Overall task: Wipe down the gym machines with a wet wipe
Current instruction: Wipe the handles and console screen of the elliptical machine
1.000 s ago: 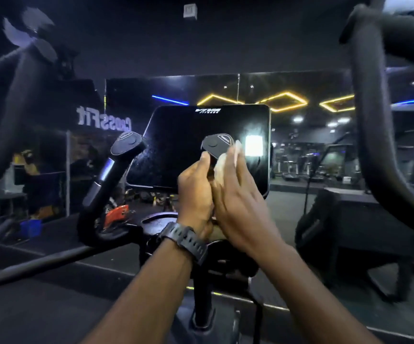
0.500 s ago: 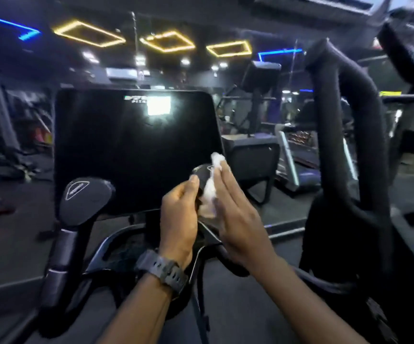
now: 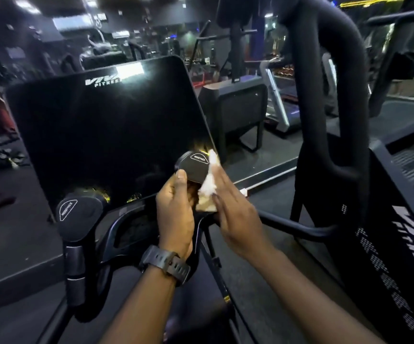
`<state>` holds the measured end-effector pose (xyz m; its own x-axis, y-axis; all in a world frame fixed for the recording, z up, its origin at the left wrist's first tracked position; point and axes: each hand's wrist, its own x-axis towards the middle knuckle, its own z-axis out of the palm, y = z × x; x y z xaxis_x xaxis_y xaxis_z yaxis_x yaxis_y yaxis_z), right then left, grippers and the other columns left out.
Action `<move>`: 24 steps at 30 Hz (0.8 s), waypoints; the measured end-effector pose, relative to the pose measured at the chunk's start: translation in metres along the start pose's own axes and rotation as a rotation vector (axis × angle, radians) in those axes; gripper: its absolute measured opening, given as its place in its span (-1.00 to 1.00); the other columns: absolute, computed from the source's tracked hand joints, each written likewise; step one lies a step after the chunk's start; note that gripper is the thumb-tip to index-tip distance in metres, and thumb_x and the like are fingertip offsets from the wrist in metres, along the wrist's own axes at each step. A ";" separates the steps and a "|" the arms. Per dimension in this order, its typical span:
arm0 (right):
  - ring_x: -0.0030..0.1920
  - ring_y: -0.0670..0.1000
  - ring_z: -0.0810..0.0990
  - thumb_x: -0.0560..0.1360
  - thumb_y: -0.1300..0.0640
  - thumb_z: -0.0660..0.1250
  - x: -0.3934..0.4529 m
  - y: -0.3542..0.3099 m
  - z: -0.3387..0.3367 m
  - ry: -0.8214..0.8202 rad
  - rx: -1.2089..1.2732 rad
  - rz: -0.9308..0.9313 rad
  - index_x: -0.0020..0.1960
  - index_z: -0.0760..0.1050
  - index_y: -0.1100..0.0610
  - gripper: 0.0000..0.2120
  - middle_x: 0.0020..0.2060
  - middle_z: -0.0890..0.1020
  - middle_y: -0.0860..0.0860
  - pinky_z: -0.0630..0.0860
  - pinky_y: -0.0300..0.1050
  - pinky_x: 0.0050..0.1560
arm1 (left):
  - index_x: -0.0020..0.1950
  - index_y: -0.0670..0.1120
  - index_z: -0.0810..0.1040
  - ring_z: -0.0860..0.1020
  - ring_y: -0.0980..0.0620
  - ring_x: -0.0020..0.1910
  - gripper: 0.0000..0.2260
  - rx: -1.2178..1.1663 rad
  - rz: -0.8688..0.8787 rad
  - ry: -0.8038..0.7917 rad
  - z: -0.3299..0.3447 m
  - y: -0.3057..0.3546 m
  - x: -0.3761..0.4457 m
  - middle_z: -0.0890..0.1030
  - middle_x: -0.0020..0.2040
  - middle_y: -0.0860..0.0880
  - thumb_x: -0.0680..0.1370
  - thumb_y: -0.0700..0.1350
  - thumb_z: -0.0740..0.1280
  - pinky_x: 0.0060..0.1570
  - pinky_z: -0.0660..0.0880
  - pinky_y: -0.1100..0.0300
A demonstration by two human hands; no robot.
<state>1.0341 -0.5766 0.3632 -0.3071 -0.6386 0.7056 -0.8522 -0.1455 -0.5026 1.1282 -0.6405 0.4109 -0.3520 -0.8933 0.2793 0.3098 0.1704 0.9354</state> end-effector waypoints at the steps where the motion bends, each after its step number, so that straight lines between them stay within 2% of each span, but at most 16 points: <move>1: 0.49 -0.27 0.12 0.67 0.16 0.12 -0.019 0.009 -0.003 -0.017 0.014 0.082 0.57 0.05 0.06 -0.49 0.51 0.15 -0.13 0.19 -0.32 0.44 | -0.01 -0.08 0.63 0.67 0.02 -0.02 -0.72 -0.026 -0.011 0.010 0.002 -0.002 -0.001 0.71 -0.05 -0.04 0.68 -0.05 0.15 -0.03 0.54 0.15; 2: 0.46 -0.32 0.12 0.67 0.09 0.11 -0.032 0.017 -0.005 -0.037 0.016 0.153 0.58 0.03 0.01 -0.48 0.49 0.16 -0.19 0.24 -0.29 0.42 | 0.02 -0.09 0.63 0.67 -0.01 0.03 -0.73 -0.036 -0.017 0.027 0.005 -0.004 -0.002 0.71 -0.01 -0.07 0.68 -0.06 0.15 -0.01 0.55 0.14; 4: 0.43 -0.26 0.22 0.66 -0.02 0.08 -0.035 0.022 -0.004 -0.063 0.018 0.217 0.57 0.04 0.00 -0.48 0.48 0.23 -0.17 0.34 -0.14 0.37 | 0.00 -0.08 0.62 0.66 -0.03 0.04 -0.74 -0.037 0.003 0.068 0.009 -0.008 -0.003 0.70 -0.01 -0.08 0.68 -0.05 0.16 0.01 0.55 0.12; 7: 0.39 -0.03 0.36 0.64 -0.01 0.10 0.002 0.007 0.000 -0.042 0.114 0.155 0.57 0.05 0.12 -0.44 0.46 0.34 0.05 0.36 -0.14 0.30 | -0.08 0.00 0.65 0.65 0.00 -0.05 -0.72 0.039 0.057 0.101 0.008 -0.011 -0.002 0.70 -0.09 -0.01 0.66 0.00 0.18 -0.04 0.55 0.09; 9: 0.36 0.02 0.40 0.65 -0.01 0.11 0.009 0.003 0.005 -0.028 0.149 0.117 0.57 0.06 0.15 -0.44 0.43 0.37 0.09 0.38 -0.13 0.27 | -0.06 -0.04 0.65 0.63 0.06 -0.13 -0.73 0.062 0.053 0.100 0.006 -0.012 -0.003 0.69 -0.13 0.01 0.66 -0.01 0.19 -0.11 0.52 0.15; 11: 0.30 0.00 0.45 0.63 -0.04 0.14 -0.014 0.014 0.007 -0.011 0.127 0.166 0.55 0.12 0.12 -0.44 0.37 0.43 0.07 0.43 -0.09 0.22 | 0.02 -0.14 0.64 0.65 -0.03 -0.06 -0.74 0.073 0.014 0.060 0.005 -0.018 -0.009 0.70 -0.06 -0.09 0.65 -0.02 0.23 -0.06 0.55 0.11; 14: 0.20 -0.04 0.48 0.57 -0.08 0.27 -0.048 0.037 0.009 -0.023 0.142 0.318 0.51 0.22 0.06 -0.43 0.31 0.47 0.02 0.45 -0.10 0.12 | 0.06 -0.09 0.66 0.65 -0.08 0.01 -0.80 0.108 -0.049 0.033 0.011 -0.037 -0.027 0.70 -0.02 -0.10 0.62 -0.04 0.28 0.04 0.55 0.00; 18: 0.26 -0.02 0.48 0.57 -0.13 0.25 -0.029 0.040 0.009 -0.074 0.266 0.274 0.49 0.22 0.04 -0.43 0.29 0.48 -0.03 0.48 -0.05 0.18 | 0.03 -0.09 0.66 0.64 -0.03 0.00 -0.81 0.095 -0.046 0.106 0.026 -0.053 -0.037 0.69 -0.03 -0.08 0.62 -0.05 0.28 0.03 0.55 0.06; 21: 0.31 -0.07 0.46 0.63 -0.06 0.17 -0.051 0.051 0.007 -0.075 0.302 0.273 0.52 0.21 0.02 -0.51 0.36 0.44 -0.06 0.42 -0.18 0.25 | 0.03 -0.10 0.67 0.62 -0.05 0.03 -0.73 0.062 -0.063 0.137 0.031 -0.065 -0.039 0.68 -0.01 -0.10 0.63 0.03 0.25 0.07 0.51 0.04; 24: 0.30 -0.04 0.50 0.64 0.06 0.11 -0.086 0.070 0.006 -0.024 0.347 0.362 0.46 0.33 0.03 -0.61 0.33 0.50 -0.03 0.38 -0.30 0.26 | 0.08 -0.14 0.64 0.60 -0.13 0.15 -0.64 0.046 -0.128 0.120 0.036 -0.084 -0.051 0.67 0.08 -0.16 0.63 0.10 0.21 0.19 0.47 -0.02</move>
<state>1.0030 -0.5364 0.2642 -0.5438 -0.7113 0.4454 -0.5004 -0.1513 -0.8525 1.0879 -0.5940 0.3254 -0.2775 -0.9517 0.1316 0.2269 0.0682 0.9715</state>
